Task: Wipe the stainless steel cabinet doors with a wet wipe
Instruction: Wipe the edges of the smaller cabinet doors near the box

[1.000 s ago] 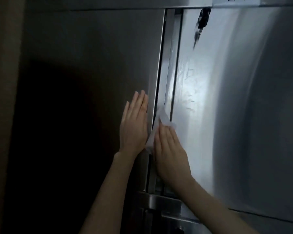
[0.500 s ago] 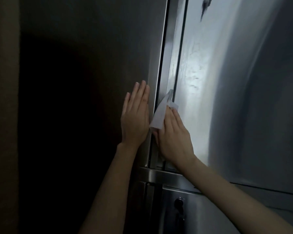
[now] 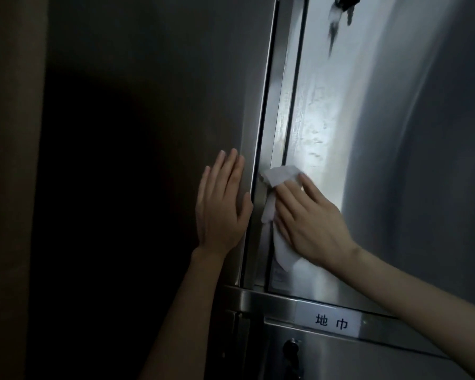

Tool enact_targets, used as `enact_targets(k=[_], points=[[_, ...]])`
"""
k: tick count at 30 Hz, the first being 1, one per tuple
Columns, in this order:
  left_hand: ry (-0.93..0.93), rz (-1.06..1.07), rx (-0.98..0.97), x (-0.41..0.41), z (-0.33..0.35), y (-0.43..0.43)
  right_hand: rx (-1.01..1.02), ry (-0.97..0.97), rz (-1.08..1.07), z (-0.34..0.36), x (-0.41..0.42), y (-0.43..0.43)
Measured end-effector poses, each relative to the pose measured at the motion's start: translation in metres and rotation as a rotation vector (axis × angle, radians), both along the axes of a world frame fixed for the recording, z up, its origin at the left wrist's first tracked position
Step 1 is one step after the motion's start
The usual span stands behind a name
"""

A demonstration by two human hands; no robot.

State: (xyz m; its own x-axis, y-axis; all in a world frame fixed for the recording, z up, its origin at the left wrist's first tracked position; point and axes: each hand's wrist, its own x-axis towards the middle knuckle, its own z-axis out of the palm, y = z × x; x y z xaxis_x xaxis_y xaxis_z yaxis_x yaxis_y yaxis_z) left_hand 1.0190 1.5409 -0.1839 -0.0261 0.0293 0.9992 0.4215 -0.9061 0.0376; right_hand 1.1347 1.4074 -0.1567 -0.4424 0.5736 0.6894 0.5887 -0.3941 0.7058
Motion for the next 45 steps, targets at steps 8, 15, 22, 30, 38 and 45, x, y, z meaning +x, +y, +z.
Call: enact_targets(k=[8, 15, 22, 30, 38, 45], points=[[0.089, 0.091, -0.02, -0.002, -0.006, -0.001, -0.03, 0.031, 0.032, -0.04, 0.001, 0.006], [0.203, 0.149, -0.064, -0.009, -0.012, -0.003, -0.259, -0.157, 0.137, -0.091, 0.021, -0.006], [0.258, 0.214, -0.099, -0.009, -0.012, -0.004, -0.208, 0.069, 0.218, -0.127, 0.008, 0.0], [0.297, 0.246, -0.139, -0.006, -0.063, -0.014, -0.19, 0.219, 0.332, -0.148, -0.001, -0.006], [0.349, 0.178, -0.179, -0.014, -0.094, -0.023, -0.254, 0.436, 0.369, -0.157, -0.012, -0.025], [0.281, -0.04, -0.347, -0.034, -0.189, -0.036, -0.136, 0.507, 0.333, -0.231, -0.049, -0.037]])
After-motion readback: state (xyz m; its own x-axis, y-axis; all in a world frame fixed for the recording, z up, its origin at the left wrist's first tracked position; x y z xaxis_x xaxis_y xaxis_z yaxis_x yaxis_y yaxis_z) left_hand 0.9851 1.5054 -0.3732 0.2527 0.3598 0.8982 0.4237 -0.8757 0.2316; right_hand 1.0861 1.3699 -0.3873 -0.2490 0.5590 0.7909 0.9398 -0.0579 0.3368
